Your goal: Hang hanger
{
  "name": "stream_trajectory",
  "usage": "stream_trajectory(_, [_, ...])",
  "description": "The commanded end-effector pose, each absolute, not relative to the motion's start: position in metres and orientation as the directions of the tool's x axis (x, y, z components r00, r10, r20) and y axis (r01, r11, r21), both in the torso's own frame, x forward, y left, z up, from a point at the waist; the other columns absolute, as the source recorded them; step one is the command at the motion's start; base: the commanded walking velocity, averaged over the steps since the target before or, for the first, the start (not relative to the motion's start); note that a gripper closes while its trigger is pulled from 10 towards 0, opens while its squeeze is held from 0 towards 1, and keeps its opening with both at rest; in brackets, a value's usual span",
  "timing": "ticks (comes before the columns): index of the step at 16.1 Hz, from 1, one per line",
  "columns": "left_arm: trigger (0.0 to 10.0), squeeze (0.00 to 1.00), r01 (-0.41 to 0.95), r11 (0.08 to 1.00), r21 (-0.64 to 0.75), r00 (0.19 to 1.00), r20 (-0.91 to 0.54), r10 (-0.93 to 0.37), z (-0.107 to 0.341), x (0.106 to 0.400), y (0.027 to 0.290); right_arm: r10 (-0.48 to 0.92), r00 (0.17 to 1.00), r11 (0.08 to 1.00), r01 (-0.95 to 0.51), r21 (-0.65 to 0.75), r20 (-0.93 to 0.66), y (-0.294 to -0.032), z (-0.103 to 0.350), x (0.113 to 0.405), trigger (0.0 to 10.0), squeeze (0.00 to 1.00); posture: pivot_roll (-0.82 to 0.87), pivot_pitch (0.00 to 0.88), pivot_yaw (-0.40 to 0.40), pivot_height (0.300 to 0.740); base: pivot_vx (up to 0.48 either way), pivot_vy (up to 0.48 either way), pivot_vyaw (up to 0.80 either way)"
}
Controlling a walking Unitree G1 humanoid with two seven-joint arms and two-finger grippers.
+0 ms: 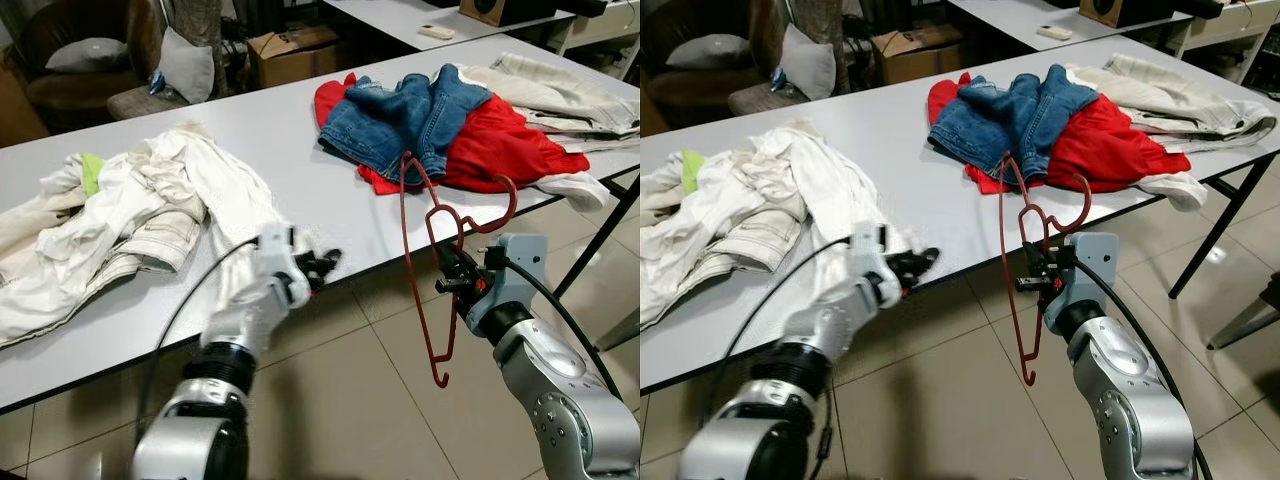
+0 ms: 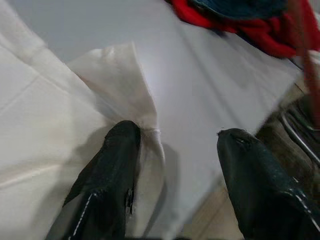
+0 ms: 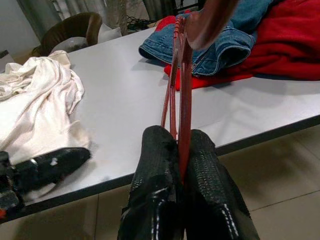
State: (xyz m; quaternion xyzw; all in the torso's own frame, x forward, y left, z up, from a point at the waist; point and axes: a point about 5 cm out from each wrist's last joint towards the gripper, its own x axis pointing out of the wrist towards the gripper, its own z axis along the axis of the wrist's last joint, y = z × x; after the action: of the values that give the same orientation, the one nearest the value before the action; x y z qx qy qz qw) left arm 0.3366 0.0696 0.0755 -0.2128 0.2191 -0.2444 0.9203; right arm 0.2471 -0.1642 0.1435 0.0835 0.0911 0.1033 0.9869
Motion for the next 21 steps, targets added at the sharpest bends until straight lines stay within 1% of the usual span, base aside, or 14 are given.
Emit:
stream_trajectory(1, [10.0, 0.0, 0.424, 0.793, -0.438, 0.772, -0.284, -0.569, 0.082, 0.335, 0.061, 0.223, 0.965, 0.963, -0.197, 0.184, -0.135, -0.163, 0.152, 0.248, 10.0, 0.0, -0.15, 0.0, 0.098, 0.74, 0.0, 0.0, 0.0])
stream_trajectory(3, [10.0, 0.0, 0.517, 0.77, -0.373, 0.772, -0.184, -0.608, 0.104, 0.338, 0.053, 0.211, 0.968, 0.965, -0.184, 0.185, -0.139, -0.164, 0.15, 0.248, 10.0, 0.0, -0.15, 0.0, 0.093, 0.74, 0.0, 0.0, 0.0])
stream_trajectory(4, [10.0, 0.0, 0.594, 0.749, -0.294, 0.757, -0.112, -0.644, 0.12, 0.339, 0.05, 0.206, 0.968, 0.967, -0.178, 0.182, -0.144, -0.165, 0.149, 0.247, 10.0, 0.0, -0.14, 0.0, 0.088, 0.74, 0.0, 0.0, 0.0])
stream_trajectory(5, [10.0, 0.08, 0.649, 0.746, -0.15, 0.74, -0.105, -0.664, 0.129, 0.338, 0.052, 0.203, 0.968, 0.968, -0.175, 0.182, -0.147, -0.166, 0.148, 0.247, 10.0, 0.0, -0.14, 0.0, 0.085, 0.74, 0.0, 0.0, 0.0])
stream_trajectory(6, [10.0, 1.0, 0.682, 0.731, 0.024, 0.727, -0.131, -0.674, 0.134, 0.338, 0.058, 0.201, 0.969, 0.968, -0.174, 0.178, -0.147, -0.166, 0.148, 0.249, 10.0, 0.0, -0.14, 0.0, 0.085, 0.74, 0.0, 0.0, 0.0])
stream_trajectory(8, [10.0, 1.0, 0.677, 0.731, 0.087, 0.736, -0.108, -0.668, 0.143, 0.338, 0.072, 0.192, 0.972, 0.97, -0.167, 0.174, -0.139, -0.167, 0.15, 0.251, 10.0, 0.0, -0.14, 0.0, 0.087, 0.74, 0.0, 0.0, 0.0])
stream_trajectory(10, [10.0, 1.0, 0.68, 0.73, 0.068, 0.733, -0.04, -0.679, 0.161, 0.333, 0.091, 0.177, 0.975, 0.972, -0.152, 0.178, -0.135, -0.169, 0.149, 0.249, 10.0, 0.0, -0.14, 0.0, 0.088, 0.74, 0.0, 0.0, 0.0])
stream_trajectory(13, [10.0, 1.0, 0.572, 0.799, 0.185, 0.82, -0.115, -0.56, 0.16, 0.336, 0.139, 0.174, 0.974, 0.974, -0.149, 0.17, -0.145, -0.17, 0.146, 0.247, 10.0, 0.0, -0.14, 0.0, 0.093, 0.74, 0.0, 0.0, 0.0])
stream_trajectory(14, [10.0, 0.32, 0.534, 0.816, 0.219, 0.845, -0.164, -0.509, 0.157, 0.335, 0.158, 0.173, 0.974, 0.975, -0.149, 0.164, -0.149, -0.171, 0.146, 0.246, 10.0, 0.0, -0.14, 0.0, 0.094, 0.74, 0.0, 0.0, 0.0])
stream_trajectory(15, [10.0, 0.0, 0.517, 0.82, 0.245, 0.854, -0.206, -0.477, 0.154, 0.332, 0.171, 0.172, 0.973, 0.976, -0.148, 0.162, -0.152, -0.172, 0.145, 0.246, 10.0, 0.0, -0.14, 0.0, 0.094, 0.74, 0.0, 0.0, 0.0])
stream_trajectory(16, [10.0, 0.0, 0.503, 0.824, 0.263, 0.858, -0.271, -0.437, 0.15, 0.326, 0.189, 0.17, 0.973, 0.977, -0.145, 0.159, -0.156, -0.173, 0.144, 0.245, 10.0, 0.0, -0.14, 0.0, 0.095, 0.74, 0.0, 0.0, 0.0])
stream_trajectory(18, [10.0, 0.0, 0.507, 0.852, 0.128, 0.826, -0.355, -0.438, 0.142, 0.31, 0.205, 0.167, 0.973, 0.977, -0.142, 0.159, -0.161, -0.175, 0.143, 0.244, 10.0, 0.0, -0.13, 0.0, 0.097, 0.74, 0.0, 0.0, 0.0])
stream_trajectory(19, [10.0, 0.0, 0.511, 0.858, 0.051, 0.804, -0.381, -0.457, 0.137, 0.304, 0.205, 0.166, 0.973, 0.977, -0.141, 0.159, -0.162, -0.175, 0.143, 0.244, 10.0, 0.0, -0.13, 0.0, 0.096, 0.74, 0.0, 0.0, 0.0])
stream_trajectory(21, [10.0, 0.0, 0.486, 0.874, 0.024, 0.796, -0.424, -0.431, 0.124, 0.296, 0.201, 0.169, 0.972, 0.977, -0.142, 0.161, -0.164, -0.174, 0.142, 0.245, 10.0, 0.0, -0.13, 0.0, 0.092, 0.74, 0.0, 0.0, 0.0])
